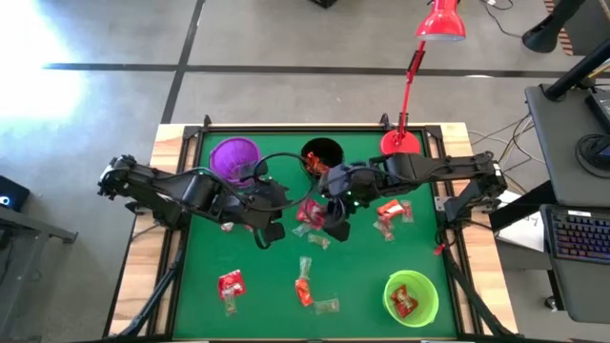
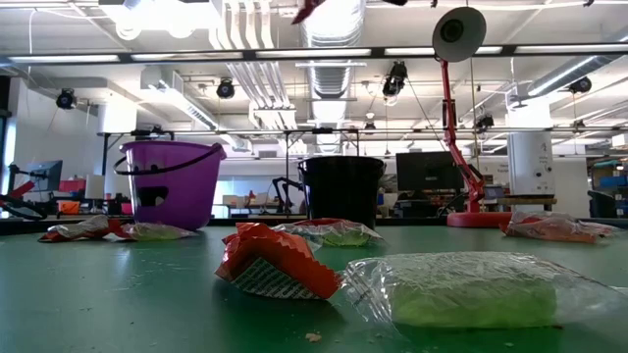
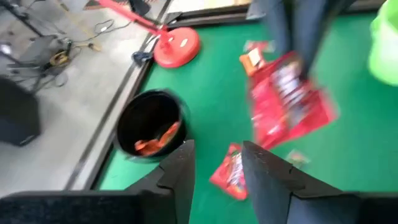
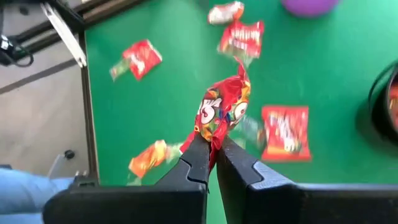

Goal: Sort candy
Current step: Put the red candy into the green bucket

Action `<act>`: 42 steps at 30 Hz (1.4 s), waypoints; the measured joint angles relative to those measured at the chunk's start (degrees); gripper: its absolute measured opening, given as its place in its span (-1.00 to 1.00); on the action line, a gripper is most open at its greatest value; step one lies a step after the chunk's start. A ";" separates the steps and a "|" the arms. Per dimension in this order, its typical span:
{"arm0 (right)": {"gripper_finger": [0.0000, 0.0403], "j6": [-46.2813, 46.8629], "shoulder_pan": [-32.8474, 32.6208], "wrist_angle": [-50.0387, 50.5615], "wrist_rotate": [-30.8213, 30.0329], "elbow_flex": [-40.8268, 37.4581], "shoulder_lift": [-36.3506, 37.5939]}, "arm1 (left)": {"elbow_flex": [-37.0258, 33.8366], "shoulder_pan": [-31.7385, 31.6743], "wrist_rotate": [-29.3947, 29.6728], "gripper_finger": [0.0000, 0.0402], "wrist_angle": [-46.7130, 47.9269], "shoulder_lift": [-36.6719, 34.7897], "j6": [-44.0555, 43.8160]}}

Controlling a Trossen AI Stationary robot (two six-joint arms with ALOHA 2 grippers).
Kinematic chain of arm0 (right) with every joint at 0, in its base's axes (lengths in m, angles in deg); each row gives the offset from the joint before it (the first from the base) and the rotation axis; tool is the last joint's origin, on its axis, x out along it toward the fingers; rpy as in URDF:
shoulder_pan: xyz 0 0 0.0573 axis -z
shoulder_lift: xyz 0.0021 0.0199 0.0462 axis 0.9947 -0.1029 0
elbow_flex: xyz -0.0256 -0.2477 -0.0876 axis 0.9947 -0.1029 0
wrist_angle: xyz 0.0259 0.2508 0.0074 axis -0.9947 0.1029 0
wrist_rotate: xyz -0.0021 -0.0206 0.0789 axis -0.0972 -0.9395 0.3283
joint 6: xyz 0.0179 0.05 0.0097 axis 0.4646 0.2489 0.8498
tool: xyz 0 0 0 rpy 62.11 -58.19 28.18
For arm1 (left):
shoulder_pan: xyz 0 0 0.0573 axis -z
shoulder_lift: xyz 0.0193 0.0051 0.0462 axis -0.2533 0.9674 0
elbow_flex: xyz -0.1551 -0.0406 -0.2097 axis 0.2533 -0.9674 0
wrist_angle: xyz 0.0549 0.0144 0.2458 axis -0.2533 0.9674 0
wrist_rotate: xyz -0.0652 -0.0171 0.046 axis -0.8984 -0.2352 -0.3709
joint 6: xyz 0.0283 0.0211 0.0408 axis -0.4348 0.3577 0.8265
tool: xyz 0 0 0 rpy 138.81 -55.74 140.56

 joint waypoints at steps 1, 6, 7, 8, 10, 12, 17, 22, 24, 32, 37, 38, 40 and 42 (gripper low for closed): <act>-0.96 1.08 -0.66 1.50 0.04 0.00 0.13 | 0.18 0.00 0.66 -0.42 1.25 -0.09 -0.14; -0.96 8.85 -5.18 8.80 -0.08 0.00 1.11 | 0.52 0.00 1.23 -0.41 5.90 -0.75 -0.31; -0.96 10.67 -6.33 10.12 -0.32 0.00 1.20 | 0.46 0.00 1.23 -0.41 6.80 -0.83 -0.34; -0.96 12.67 -7.49 11.18 -0.56 0.00 1.30 | 0.40 0.00 1.27 -0.41 7.66 -0.88 -0.39; -0.96 16.33 -9.98 13.40 -0.78 0.00 1.51 | 0.34 0.00 1.28 -0.41 9.18 -0.88 -0.38; -0.96 20.12 -12.45 15.25 -2.11 0.00 1.53 | 0.34 0.00 1.28 -0.41 10.01 -0.89 -0.38; -0.96 30.92 -18.39 20.56 -5.27 0.00 1.53 | 0.34 0.00 1.25 -0.41 10.29 -1.15 1.06; -0.96 44.52 -25.10 25.33 -7.61 -0.03 1.35 | 0.34 0.00 1.23 -0.41 10.71 -1.26 1.50; -0.96 50.54 -27.78 26.29 -8.15 -0.79 1.29 | 0.30 0.00 1.19 -0.41 11.60 -1.26 2.04; -0.96 71.64 -36.63 26.04 -8.09 -6.83 1.16 | 0.28 0.00 1.12 -0.41 11.90 -1.26 4.32; -0.96 81.14 -40.69 23.79 -7.75 -9.47 1.13 | 0.27 0.00 1.10 -0.41 13.08 -1.26 5.38; -0.96 82.74 -41.39 23.06 -7.47 -10.13 1.13 | 0.25 0.00 1.09 -0.41 13.46 -1.26 5.37; -0.96 85.29 -42.59 21.03 -5.51 -11.51 1.13 | 0.25 0.00 1.08 -0.41 14.36 -1.28 5.19; -0.96 88.10 -43.41 20.15 -2.99 -13.11 1.13 | 0.24 0.00 1.08 -0.41 14.95 -1.28 5.19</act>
